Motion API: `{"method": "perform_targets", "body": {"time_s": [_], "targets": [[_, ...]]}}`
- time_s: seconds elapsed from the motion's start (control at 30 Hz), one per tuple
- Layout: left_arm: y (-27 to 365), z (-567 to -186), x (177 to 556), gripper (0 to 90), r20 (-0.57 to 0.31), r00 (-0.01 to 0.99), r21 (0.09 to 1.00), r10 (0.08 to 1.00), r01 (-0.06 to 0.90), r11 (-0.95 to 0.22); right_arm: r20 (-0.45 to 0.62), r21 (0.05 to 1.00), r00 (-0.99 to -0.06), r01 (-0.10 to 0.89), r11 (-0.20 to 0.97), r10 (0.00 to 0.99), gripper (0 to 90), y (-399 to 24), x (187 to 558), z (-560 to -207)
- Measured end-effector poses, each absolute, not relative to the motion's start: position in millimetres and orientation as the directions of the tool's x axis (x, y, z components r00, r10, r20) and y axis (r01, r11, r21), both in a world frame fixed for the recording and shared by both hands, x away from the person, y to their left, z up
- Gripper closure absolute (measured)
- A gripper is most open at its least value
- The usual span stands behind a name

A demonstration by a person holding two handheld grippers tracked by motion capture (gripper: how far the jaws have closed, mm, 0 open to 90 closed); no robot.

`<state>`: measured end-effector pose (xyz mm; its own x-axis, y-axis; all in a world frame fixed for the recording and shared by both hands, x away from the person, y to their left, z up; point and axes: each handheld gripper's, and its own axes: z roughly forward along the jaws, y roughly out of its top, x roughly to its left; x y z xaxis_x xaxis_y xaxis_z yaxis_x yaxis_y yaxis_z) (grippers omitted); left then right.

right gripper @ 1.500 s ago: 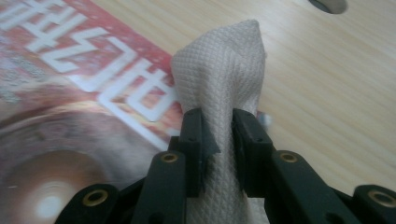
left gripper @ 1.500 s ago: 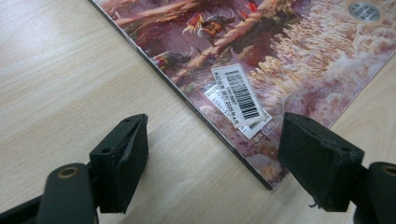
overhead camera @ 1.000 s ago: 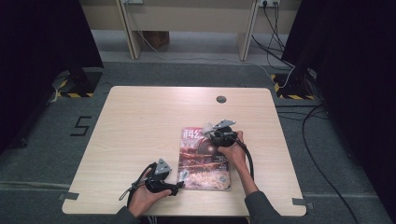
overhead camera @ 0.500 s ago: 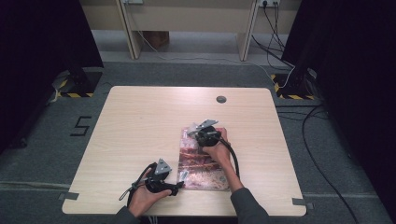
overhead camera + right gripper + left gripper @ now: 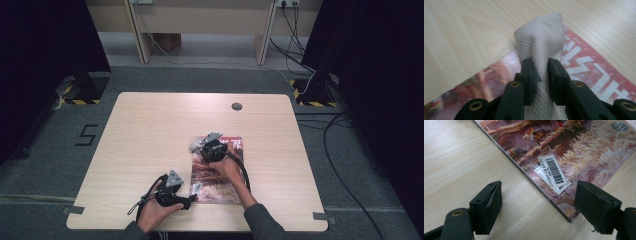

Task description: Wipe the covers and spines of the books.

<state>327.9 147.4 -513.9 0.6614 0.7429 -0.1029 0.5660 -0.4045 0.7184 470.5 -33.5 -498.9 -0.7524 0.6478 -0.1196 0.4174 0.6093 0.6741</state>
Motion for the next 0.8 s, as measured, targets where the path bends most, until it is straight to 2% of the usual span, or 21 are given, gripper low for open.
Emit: {"method": "perform_targets", "body": {"time_s": [0.27,0.53,0.8], "targets": [[147.2,-513.9,327.8,21.4,-0.104,0.660,0.717,0.744,0.568,-0.403,-0.131,0.656,-0.686,0.482,0.581,0.716,75.4,-30.8,496.8,-496.7],[147.2,-513.8,328.2,21.4,-0.104,0.663,0.717,0.741,0.566,-0.406,-0.167,0.625,-0.670,0.495,0.604,0.723,75.7,-19.9,510.2,-494.0],[146.8,-513.6,328.3,21.4,-0.103,0.663,0.716,0.741,0.567,-0.407,-0.156,0.632,-0.704,0.468,0.618,0.693,76.2,-18.2,497.2,-495.0]]}}
